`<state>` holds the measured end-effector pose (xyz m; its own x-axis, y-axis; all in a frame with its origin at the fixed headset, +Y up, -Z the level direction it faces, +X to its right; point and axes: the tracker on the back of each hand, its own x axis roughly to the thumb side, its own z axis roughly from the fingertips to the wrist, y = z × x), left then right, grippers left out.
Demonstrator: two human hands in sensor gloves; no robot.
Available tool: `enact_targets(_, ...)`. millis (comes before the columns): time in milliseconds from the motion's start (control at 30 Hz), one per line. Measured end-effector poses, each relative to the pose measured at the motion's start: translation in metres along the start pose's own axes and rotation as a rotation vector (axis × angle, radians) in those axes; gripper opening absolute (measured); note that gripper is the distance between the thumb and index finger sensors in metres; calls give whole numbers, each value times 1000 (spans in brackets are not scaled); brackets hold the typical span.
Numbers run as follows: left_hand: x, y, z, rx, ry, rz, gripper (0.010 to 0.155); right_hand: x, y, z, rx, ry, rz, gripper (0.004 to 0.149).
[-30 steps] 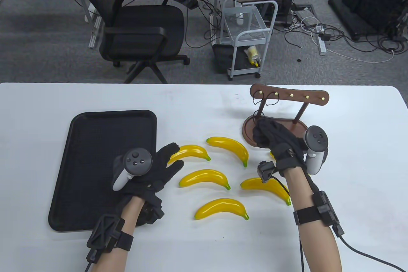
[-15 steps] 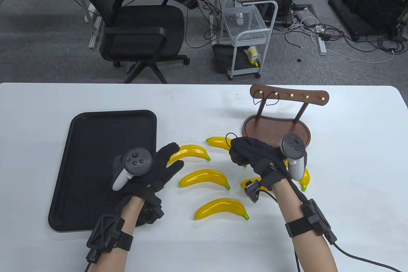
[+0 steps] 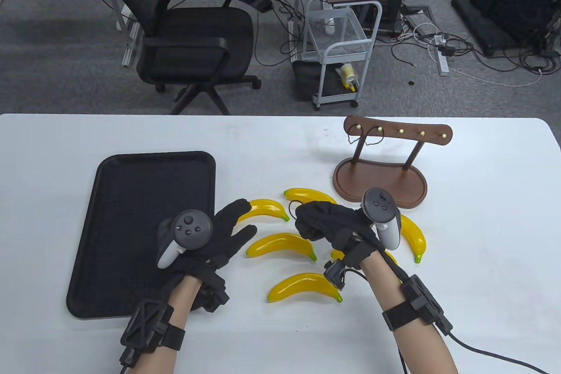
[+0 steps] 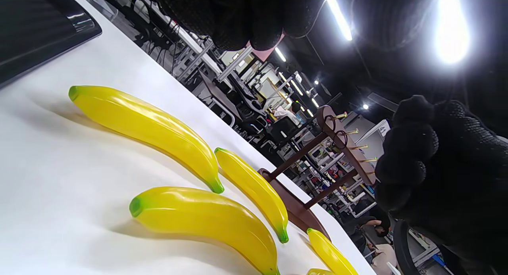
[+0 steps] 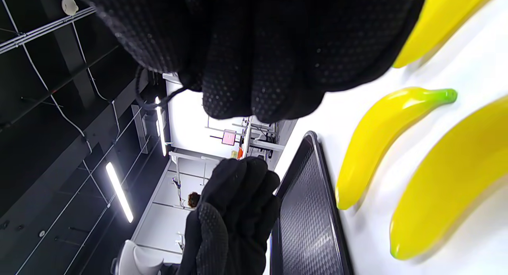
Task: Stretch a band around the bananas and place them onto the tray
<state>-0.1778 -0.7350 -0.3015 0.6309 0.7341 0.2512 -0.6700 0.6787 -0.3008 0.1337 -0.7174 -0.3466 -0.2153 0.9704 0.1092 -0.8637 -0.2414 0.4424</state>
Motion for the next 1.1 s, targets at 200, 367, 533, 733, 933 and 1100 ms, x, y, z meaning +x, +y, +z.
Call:
enact_targets(200,3,-6,1,17,-10,-36,68,-4,13,-4,56,7,22,37)
enact_targets(367,5,-11,1,4,-19,-34,70,-8,22,-4,93,20,37,37)
enact_targets(533,6,-14,1,-6,-27,-30,71,-9,31,-5,142,20,58,37)
enact_targets(733,8,-18,1,-12,-39,-46,73,-12,42,-6,189,27,78,37)
enact_targets(933,9,-20,1,-21,-36,-52,74,-15,49,-6,236,33,82,37)
enact_targets(1100,10,-22,0,-29,-37,-68,74,-17,54,-7,267,39,100,37)
